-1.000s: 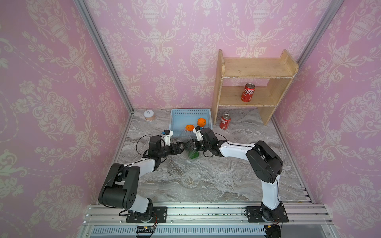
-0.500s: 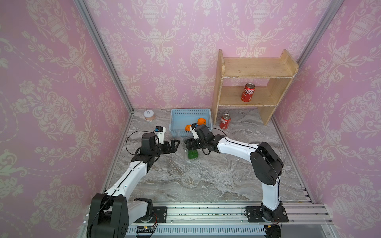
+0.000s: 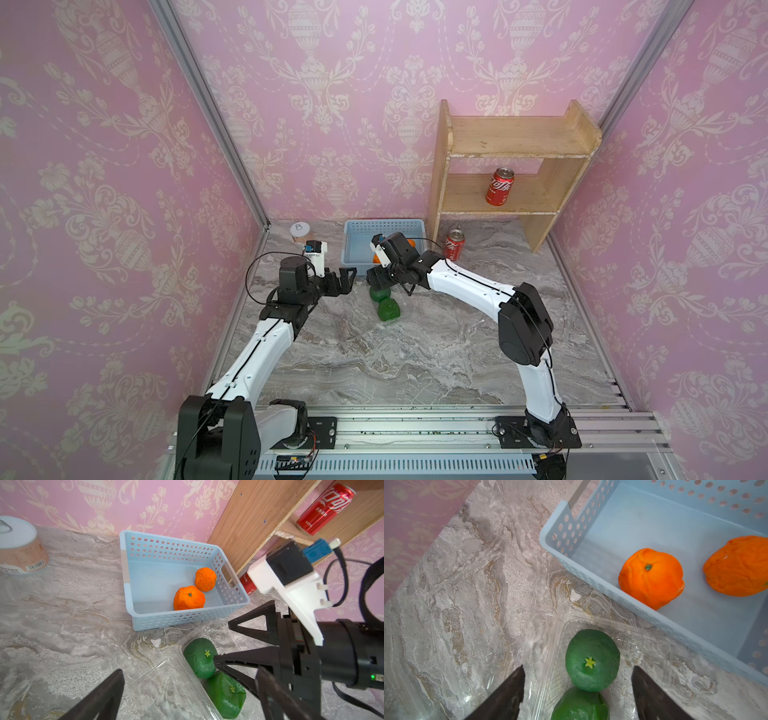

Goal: Take oranges out of containers
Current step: Pick up the orange from the packing box.

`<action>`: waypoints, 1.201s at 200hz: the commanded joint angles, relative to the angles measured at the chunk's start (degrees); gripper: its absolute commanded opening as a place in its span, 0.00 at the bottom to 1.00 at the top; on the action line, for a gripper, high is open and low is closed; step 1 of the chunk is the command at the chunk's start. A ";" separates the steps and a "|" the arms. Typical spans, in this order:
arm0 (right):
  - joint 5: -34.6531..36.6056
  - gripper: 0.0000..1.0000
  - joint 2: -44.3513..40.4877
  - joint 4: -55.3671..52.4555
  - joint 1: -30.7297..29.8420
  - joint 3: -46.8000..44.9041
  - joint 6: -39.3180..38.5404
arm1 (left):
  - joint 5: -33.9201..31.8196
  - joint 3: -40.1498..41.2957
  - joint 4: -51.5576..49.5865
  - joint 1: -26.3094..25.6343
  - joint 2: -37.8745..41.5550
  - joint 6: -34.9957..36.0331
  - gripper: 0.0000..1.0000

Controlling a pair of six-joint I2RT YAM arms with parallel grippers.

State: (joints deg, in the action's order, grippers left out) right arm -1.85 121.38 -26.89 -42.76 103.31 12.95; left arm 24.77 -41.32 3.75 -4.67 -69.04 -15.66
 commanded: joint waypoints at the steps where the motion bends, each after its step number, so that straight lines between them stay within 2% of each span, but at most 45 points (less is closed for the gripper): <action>1: -1.30 0.81 1.99 -5.48 0.72 1.83 -3.25 | 4.77 3.08 6.79 0.19 -3.95 -2.96 0.99; 67: -3.47 0.81 6.98 -9.94 0.99 7.28 -4.25 | 8.36 2.92 12.33 0.16 -10.97 -4.47 0.99; 143: -4.56 0.78 11.24 -15.69 1.06 14.23 -4.34 | 9.40 3.27 13.82 0.12 -12.09 -4.51 0.99; 183: -5.53 0.77 10.68 -16.34 1.10 14.23 -4.54 | 9.87 3.36 13.83 0.10 -12.16 -4.38 0.99; 240: -6.21 0.77 12.74 -24.73 1.43 20.21 -10.91 | 10.46 3.56 14.42 0.10 -12.35 -4.64 0.99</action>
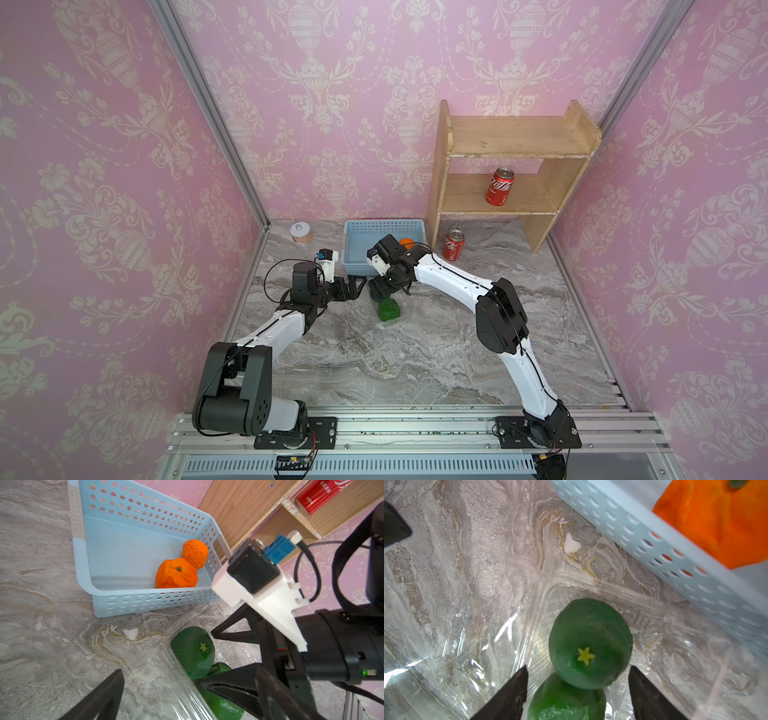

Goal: Take oranges out of containers
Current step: Pick up the orange from the packing box.

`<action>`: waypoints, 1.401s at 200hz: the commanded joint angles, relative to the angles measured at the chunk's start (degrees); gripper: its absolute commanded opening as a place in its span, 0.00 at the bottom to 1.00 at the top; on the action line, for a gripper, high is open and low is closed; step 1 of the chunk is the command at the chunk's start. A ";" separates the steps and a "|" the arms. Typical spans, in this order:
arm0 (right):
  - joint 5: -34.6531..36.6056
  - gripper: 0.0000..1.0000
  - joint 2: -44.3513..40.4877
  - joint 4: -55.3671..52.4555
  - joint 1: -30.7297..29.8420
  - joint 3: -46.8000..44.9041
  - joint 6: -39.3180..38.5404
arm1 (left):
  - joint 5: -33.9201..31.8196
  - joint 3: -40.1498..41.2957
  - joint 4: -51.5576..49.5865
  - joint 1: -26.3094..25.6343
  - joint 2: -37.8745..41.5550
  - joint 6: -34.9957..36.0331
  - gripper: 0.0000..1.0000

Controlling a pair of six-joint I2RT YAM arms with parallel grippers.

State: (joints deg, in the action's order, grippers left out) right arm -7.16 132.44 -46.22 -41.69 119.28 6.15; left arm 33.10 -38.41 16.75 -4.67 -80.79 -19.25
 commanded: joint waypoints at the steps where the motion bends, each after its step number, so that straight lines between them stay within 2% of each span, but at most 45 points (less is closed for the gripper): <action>1: -0.92 0.77 1.77 -5.53 0.37 4.35 -4.21 | 2.14 0.68 1.43 0.10 -0.55 -1.10 0.99; 81: -3.10 0.75 7.48 -14.23 0.79 14.71 -6.13 | 2.41 0.79 0.85 0.10 0.15 -0.93 0.99; 204: -5.76 0.78 -4.35 -6.43 -0.82 -10.09 -2.82 | 3.04 0.73 1.14 0.15 -0.07 -0.97 0.99; 265: -4.90 0.63 -7.06 -5.77 -0.93 -12.13 -2.45 | 3.00 0.63 0.73 0.16 0.45 -0.80 0.99; 280: -4.84 0.62 -8.58 -6.32 -0.72 -11.75 -2.86 | 2.86 0.54 0.71 0.10 0.41 -0.56 0.99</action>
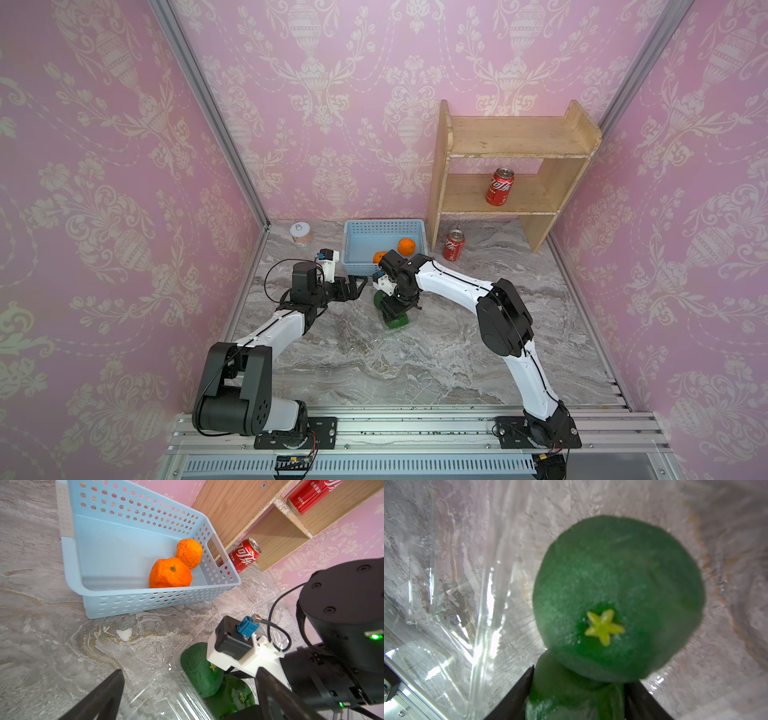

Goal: Take oranges out of containers
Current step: Pick up the orange from the packing box, then place the orange in the basket.

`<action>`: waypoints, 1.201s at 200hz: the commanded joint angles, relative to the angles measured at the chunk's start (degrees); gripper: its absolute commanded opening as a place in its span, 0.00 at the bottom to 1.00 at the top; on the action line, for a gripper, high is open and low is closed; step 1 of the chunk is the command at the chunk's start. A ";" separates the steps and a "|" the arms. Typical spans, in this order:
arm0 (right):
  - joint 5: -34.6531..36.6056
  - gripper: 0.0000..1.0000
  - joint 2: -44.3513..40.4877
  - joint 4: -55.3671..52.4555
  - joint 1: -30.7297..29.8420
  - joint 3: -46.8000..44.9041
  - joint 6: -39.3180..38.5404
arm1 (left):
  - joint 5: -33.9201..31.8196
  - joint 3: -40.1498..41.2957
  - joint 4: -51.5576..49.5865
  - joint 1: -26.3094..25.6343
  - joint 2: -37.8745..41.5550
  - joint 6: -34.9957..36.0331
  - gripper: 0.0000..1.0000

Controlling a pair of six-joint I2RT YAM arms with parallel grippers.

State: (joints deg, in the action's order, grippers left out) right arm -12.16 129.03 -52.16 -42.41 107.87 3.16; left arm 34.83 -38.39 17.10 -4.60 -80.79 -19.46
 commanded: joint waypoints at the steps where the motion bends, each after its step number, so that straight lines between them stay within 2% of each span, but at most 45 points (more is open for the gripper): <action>1: 0.19 0.62 -5.27 -0.38 -0.02 -0.32 0.11 | 1.12 0.52 0.37 0.03 0.35 -0.32 0.99; 58: -2.91 0.62 -11.02 -3.12 2.52 4.88 -2.58 | 1.58 -0.02 0.39 0.05 -0.42 0.20 0.99; 81: -3.55 0.62 -9.43 -2.77 4.67 9.90 -3.71 | 1.47 -0.09 0.46 0.10 -0.42 0.54 0.99; 96: -4.86 0.62 -5.23 -3.09 6.47 17.14 -4.37 | 1.47 -0.12 0.39 0.09 -0.35 0.74 0.99; 111: -6.82 0.62 1.82 -5.52 8.56 29.03 -4.59 | 1.32 -0.09 0.07 0.11 0.21 1.08 0.99; 131: -8.15 0.63 13.30 -9.03 10.90 49.30 -4.69 | 0.80 0.07 -0.84 0.08 1.50 1.79 0.99; 141: -9.35 0.63 17.19 -8.34 11.95 55.18 -4.90 | 0.60 0.21 -1.10 0.05 2.08 2.14 0.99; 150: -9.79 0.63 18.18 -5.47 12.96 54.96 -4.72 | 0.59 0.38 -1.11 0.08 2.48 2.22 0.99; 179: -8.46 0.63 16.19 5.82 15.26 44.51 -5.23 | 0.76 0.65 -0.34 0.06 2.29 2.00 0.99; 240: -4.31 0.62 23.92 12.16 16.14 50.68 -5.97 | 3.16 0.96 3.96 0.04 -0.23 -0.76 0.99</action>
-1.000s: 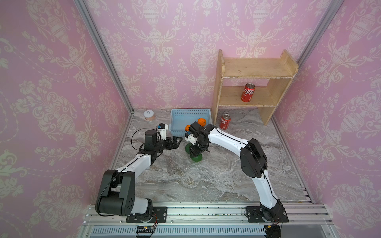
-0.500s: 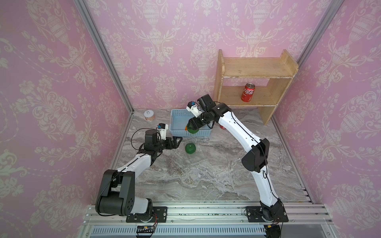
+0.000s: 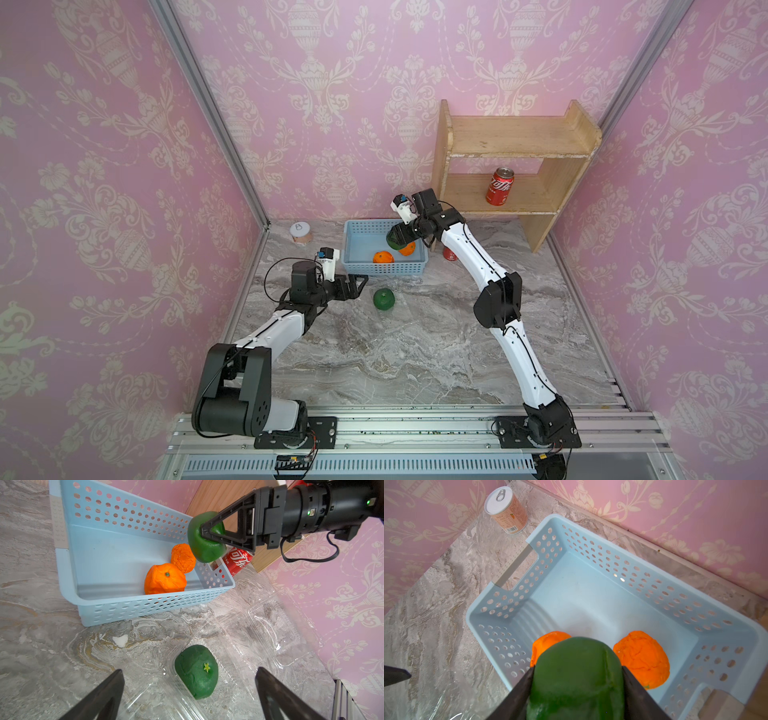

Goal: Take oranges out of containers
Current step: Place the orange in the basket, then pick up the orange from the packing box.

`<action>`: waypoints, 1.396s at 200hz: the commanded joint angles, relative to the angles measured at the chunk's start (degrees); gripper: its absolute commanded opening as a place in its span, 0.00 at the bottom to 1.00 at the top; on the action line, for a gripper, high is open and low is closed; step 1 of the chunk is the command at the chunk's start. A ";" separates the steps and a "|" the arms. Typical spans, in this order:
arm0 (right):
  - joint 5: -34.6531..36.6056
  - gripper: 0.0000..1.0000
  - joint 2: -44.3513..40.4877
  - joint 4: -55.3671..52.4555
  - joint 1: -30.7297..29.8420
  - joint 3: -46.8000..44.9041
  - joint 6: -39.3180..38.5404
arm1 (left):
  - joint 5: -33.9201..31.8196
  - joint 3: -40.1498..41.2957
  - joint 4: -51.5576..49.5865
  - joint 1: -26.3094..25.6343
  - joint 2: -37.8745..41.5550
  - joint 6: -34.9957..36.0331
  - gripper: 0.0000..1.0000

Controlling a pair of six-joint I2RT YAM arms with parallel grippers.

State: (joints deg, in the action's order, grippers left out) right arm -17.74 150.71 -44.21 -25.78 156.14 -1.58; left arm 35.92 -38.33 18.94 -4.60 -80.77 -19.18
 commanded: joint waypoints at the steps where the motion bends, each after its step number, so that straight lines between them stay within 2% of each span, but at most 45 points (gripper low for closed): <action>1: 1.32 0.63 2.31 4.21 -0.49 2.38 -1.18 | 2.06 0.98 2.09 0.03 -0.17 -1.04 0.99; 13: 1.69 0.68 3.03 3.51 -0.64 2.09 -1.43 | 1.96 1.07 1.71 0.04 0.36 -0.69 0.99; 30: 2.83 0.82 2.72 2.83 -0.53 0.03 -1.74 | 1.71 1.06 1.28 0.09 0.70 -0.16 0.99; 44: 3.55 0.92 0.69 2.52 -0.84 -2.60 -2.00 | 1.91 1.04 1.25 0.03 0.36 -0.16 0.99; 55: 5.16 0.97 -2.53 3.50 -1.33 -6.64 -2.78 | 2.07 0.98 1.51 0.03 0.13 -0.35 0.99; 84: 9.94 0.97 -16.61 11.00 -4.79 -25.26 -8.20 | 2.05 1.06 1.71 0.06 0.26 -0.56 0.99; 121: 8.69 0.92 -29.80 9.99 -8.55 -43.35 -13.45 | 1.79 1.31 0.93 0.05 0.71 0.20 0.99; 144: 7.24 0.89 -35.73 11.26 -11.44 -54.83 -12.67 | 1.70 1.34 0.66 0.12 0.37 0.63 0.99; 163: 8.70 0.89 -37.01 13.27 -14.11 -60.73 -9.71 | 1.78 1.37 1.30 0.03 -0.32 0.44 0.99; 209: 10.09 0.84 -34.08 16.41 -15.89 -63.10 -1.93 | 2.18 1.08 0.74 0.03 0.08 0.33 0.99; 279: 9.14 0.82 -26.98 11.67 -16.54 -55.82 -1.83 | 1.79 1.52 0.18 0.11 0.97 0.50 0.99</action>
State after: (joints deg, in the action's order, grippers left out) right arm -8.12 121.43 -30.48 -41.67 97.19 -4.43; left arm 36.95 -37.43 19.64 -4.60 -80.90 -19.18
